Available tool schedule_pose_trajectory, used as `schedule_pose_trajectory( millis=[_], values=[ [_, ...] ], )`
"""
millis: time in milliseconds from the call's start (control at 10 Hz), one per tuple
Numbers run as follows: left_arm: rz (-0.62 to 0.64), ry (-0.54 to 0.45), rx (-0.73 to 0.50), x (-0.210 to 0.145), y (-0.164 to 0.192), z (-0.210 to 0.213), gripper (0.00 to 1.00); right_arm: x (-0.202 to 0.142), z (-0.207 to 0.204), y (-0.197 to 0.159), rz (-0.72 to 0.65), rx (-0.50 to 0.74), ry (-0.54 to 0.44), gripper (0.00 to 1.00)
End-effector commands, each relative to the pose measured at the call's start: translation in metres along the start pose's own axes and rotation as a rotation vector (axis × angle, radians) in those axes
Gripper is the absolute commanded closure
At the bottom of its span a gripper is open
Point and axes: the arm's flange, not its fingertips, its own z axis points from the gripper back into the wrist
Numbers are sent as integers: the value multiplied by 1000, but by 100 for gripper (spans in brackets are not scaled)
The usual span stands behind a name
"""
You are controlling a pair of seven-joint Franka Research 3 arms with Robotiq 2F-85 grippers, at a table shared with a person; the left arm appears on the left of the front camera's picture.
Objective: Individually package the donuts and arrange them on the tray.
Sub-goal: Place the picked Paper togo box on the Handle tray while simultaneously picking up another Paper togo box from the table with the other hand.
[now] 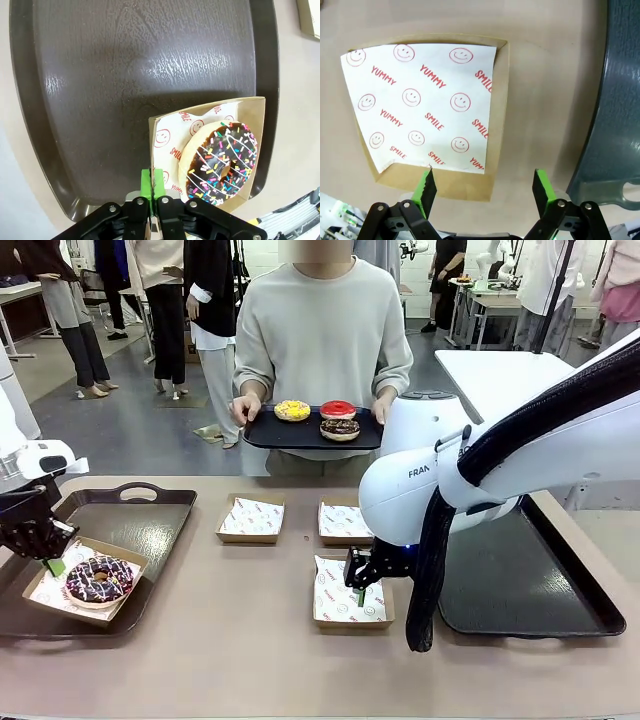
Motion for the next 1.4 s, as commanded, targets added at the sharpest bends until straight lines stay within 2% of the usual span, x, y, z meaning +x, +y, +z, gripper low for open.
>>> schedule_pose_trajectory(
  millis=[0,600,700,800,900,1000,1100,1200,1300],
  values=[
    [11,-15,31,-5,-4,-7,99,10,-11,2,-61,-21,-43,0],
    [25,-11,52,0,-8,-15,99,18,-16,-4,-117,23,-58,0],
    [24,-9,51,0,-8,-16,99,17,-16,-4,-115,27,-60,6],
    [22,-5,50,1,-10,-15,84,17,-16,-4,-112,28,-60,59],
    [21,-4,53,0,-10,-15,43,17,-16,-4,-114,30,-62,65],
    [19,-3,53,-1,-11,-14,29,17,-15,-4,-118,33,-65,100],
    [21,-1,51,-2,-11,-13,0,17,-15,-4,-115,35,-62,100],
    [25,0,49,-2,-12,-11,0,16,-15,-4,-114,36,-62,100],
    [29,-3,48,-3,-12,-8,0,16,-14,-4,-113,36,-65,88]
  ],
)
